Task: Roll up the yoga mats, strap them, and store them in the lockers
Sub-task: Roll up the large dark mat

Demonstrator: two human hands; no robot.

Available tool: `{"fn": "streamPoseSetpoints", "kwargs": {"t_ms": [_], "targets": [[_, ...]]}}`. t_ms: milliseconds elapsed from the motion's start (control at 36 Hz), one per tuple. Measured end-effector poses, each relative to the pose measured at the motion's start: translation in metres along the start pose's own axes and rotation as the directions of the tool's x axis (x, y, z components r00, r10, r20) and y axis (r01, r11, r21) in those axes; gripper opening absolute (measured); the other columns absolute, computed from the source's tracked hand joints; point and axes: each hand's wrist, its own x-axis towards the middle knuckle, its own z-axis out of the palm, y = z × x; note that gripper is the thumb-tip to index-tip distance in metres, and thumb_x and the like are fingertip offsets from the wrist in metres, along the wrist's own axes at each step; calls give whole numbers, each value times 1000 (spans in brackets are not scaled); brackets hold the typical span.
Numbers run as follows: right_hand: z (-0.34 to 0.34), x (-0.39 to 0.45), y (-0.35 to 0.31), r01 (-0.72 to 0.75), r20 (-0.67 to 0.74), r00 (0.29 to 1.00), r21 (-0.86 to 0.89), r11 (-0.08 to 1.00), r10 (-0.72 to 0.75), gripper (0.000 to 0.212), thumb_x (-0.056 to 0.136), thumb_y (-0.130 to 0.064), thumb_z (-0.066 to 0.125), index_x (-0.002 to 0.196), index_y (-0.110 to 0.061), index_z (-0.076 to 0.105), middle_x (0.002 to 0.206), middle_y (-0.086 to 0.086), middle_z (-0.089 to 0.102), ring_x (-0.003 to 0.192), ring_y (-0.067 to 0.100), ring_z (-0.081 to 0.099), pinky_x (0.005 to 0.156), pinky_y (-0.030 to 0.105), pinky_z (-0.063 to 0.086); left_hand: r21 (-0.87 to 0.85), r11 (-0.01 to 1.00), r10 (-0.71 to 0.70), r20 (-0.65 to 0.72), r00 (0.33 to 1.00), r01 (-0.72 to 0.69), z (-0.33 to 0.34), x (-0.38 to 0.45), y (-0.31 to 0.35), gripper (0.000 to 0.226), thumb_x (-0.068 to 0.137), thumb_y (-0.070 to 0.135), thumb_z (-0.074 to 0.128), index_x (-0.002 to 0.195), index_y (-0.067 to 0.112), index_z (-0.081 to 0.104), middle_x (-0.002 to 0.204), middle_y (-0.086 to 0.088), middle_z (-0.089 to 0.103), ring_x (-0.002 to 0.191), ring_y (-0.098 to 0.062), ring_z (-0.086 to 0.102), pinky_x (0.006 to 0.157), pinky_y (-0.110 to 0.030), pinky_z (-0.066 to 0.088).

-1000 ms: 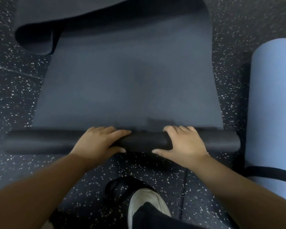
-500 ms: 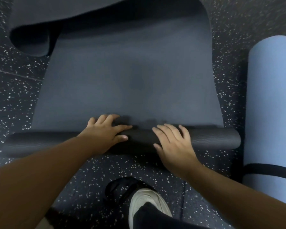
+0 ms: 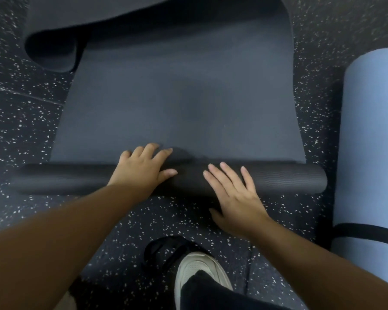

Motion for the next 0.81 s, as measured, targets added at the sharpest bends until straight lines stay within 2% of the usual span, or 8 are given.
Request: {"fn": "streamPoseSetpoints", "kwargs": {"t_ms": [111, 222, 389, 444, 528, 611, 694, 806], "targets": [[-5, 13, 4, -33, 27, 999, -7, 999, 34, 90, 71, -50, 59, 149, -19, 27, 155, -1, 34, 143, 21, 23, 117, 48, 4, -139, 989, 20, -174, 985, -45, 12, -9, 1, 72, 94, 64, 14, 140, 18, 44, 131, -13, 56, 113, -34, 56, 87, -48, 46], [-5, 21, 8, -34, 25, 999, -19, 999, 35, 93, 71, -53, 61, 149, -18, 27, 154, 1, 35, 142, 23, 27, 116, 49, 8, -141, 980, 84, -344, 935, -139, 21, -14, 4, 56, 92, 53, 35, 137, 19, 43, 131, -15, 54, 119, -31, 47, 91, -49, 43], [-17, 40, 18, -14, 103, 995, 2, 1000, 14, 95, 82, -61, 59, 156, -26, 10, 160, -4, 18, 148, 18, 12, 119, 39, -7, -154, 974, 106, -324, 940, -163, 22, -18, 5, 54, 91, 41, 40, 141, 21, 39, 140, -12, 50, 131, -29, 44, 101, -54, 39], [-23, 49, 23, -5, 147, 989, 8, 1000, 4, 99, 82, -65, 59, 156, -29, 4, 160, -7, 13, 148, 15, 9, 119, 38, -7, -144, 973, 121, -349, 929, -181, 26, -18, 5, 55, 90, 35, 53, 142, 21, 39, 142, -12, 48, 133, -30, 43, 102, -56, 39], [-30, 62, 28, -4, 204, 979, 33, 999, -3, 105, 76, -67, 64, 155, -32, 3, 158, -11, 15, 146, 12, 13, 121, 37, -2, -125, 973, 140, -357, 924, -196, 30, -17, 6, 76, 74, 26, 76, 141, 19, 40, 143, -13, 48, 134, -32, 42, 102, -60, 36], [-38, 73, 32, -13, 243, 970, 57, 998, -1, 106, 73, -65, 70, 154, -33, 8, 155, -11, 22, 143, 14, 20, 118, 34, 6, -98, 980, 131, -342, 931, -173, 35, -18, 8, 93, 67, 29, 81, 146, 16, 32, 146, -13, 44, 138, -31, 31, 106, -61, 29], [-43, 79, 34, -27, 259, 966, 60, 998, 10, 105, 73, -63, 71, 154, -33, 12, 154, -9, 28, 142, 16, 25, 115, 34, 15, -66, 988, 115, -298, 948, -140, 44, -17, 11, 113, 61, 42, 84, 151, 14, 20, 154, -16, 29, 143, -34, 20, 110, -62, 15], [-40, 77, 33, -20, 212, 977, -9, 1000, 22, 99, 77, -65, 66, 154, -31, 13, 151, -7, 32, 139, 17, 29, 113, 34, 19, -17, 993, 106, -231, 967, -113, 51, -14, 12, 130, 62, 55, 78, 153, 20, -8, 159, -12, 8, 146, -34, 3, 110, -59, 1]]}}
